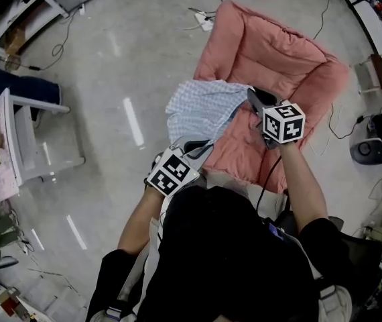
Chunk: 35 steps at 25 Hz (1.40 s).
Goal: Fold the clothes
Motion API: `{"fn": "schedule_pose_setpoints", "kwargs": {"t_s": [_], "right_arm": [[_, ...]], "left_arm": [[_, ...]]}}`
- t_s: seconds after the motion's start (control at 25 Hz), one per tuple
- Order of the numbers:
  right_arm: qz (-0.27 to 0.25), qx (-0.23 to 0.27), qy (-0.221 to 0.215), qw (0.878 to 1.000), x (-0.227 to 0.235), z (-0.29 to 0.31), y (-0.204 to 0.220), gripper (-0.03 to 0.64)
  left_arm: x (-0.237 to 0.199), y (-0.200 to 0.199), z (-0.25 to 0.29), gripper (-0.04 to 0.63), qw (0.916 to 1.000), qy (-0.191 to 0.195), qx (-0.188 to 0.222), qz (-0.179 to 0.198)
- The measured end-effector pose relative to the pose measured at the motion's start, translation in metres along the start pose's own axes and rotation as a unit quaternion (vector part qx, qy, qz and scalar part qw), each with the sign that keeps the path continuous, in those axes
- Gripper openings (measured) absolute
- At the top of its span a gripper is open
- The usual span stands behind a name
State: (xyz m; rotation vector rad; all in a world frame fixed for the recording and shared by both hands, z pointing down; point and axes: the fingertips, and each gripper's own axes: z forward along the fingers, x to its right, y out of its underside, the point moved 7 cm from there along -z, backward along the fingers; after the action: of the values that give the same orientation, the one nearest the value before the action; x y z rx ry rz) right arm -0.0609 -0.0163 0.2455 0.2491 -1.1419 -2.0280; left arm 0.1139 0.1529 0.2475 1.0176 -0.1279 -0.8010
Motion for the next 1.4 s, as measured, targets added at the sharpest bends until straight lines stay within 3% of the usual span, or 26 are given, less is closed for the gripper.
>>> {"fn": "schedule_pose_setpoints", "kwargs": {"t_s": [0.16,0.52,0.88,1.08,1.2,1.4], "right_arm": [[0.016,0.007,0.017,1.0,0.049,-0.054,0.015,0.043],[0.021,-0.004,0.018,1.0,0.141,-0.153,0.05,0.043],[0.013,-0.053,0.026,0.998,0.204,-0.205,0.101,0.043],[0.011,-0.058,0.017,0.998,0.228,-0.234,0.12,0.043],[0.008,-0.057,0.009,0.998,0.241,-0.242,0.124,0.043],[0.002,-0.057,-0.007,0.998,0.225,-0.23,0.122,0.043]], "left_arm": [[0.034,-0.025,0.043,0.037,0.9997,0.025,-0.006,0.007],[0.132,-0.068,0.124,0.037,0.9975,0.064,0.006,-0.029],[0.204,-0.072,0.206,0.037,0.9929,0.099,-0.007,-0.065],[0.235,-0.073,0.237,0.037,0.9926,0.1,-0.018,-0.066],[0.244,-0.072,0.245,0.037,0.9923,0.088,-0.015,-0.086],[0.236,-0.067,0.222,0.037,0.9933,0.053,-0.001,-0.102]]}}
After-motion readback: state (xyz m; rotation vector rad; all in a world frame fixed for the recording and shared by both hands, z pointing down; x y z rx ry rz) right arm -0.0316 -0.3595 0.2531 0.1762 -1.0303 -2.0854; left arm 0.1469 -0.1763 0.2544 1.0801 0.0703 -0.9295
